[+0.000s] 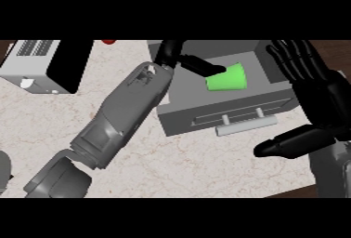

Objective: Pick up the cup, place it into the drawer and close the drawer

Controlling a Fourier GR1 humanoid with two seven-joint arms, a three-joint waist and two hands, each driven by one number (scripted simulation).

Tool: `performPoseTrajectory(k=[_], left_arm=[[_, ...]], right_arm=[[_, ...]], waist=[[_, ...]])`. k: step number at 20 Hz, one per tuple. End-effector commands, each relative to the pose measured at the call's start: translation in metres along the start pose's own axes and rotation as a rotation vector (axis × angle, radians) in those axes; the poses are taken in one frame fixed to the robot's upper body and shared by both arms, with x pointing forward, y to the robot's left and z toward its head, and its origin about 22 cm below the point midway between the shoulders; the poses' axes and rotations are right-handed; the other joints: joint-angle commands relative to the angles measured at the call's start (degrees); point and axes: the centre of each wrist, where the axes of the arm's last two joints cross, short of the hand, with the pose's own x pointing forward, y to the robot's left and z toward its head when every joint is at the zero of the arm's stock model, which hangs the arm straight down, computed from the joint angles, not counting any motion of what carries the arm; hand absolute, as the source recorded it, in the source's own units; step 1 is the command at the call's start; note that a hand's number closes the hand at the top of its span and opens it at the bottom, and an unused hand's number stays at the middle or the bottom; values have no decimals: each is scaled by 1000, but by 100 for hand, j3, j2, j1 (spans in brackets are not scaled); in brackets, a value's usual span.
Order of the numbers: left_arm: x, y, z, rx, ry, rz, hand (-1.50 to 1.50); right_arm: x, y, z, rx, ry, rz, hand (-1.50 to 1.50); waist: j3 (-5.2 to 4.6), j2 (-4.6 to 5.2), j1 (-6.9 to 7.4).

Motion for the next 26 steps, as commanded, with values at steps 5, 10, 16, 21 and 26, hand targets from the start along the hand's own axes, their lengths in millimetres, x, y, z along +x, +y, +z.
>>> performPoseTrajectory(k=[5,10,16,21,26], left_arm=[[13,-2,-1,23,-168,213,-150],[9,1,0,117,-190,272,-150],[2,5,-1,182,-188,265,-150],[7,5,-1,159,-207,330,-150],[-28,10,18,147,-229,379,-150]], right_arm=[[-4,27,-12,349,-18,-153,150],[-2,24,-7,588,198,58,150],[-6,20,9,574,321,347,-150],[-51,29,31,519,434,491,-150],[-113,47,38,553,542,549,-150]], waist=[[-6,18,23],[-15,-96,263],[-2,-145,639],[0,-217,1063],[-2,-221,1288]])
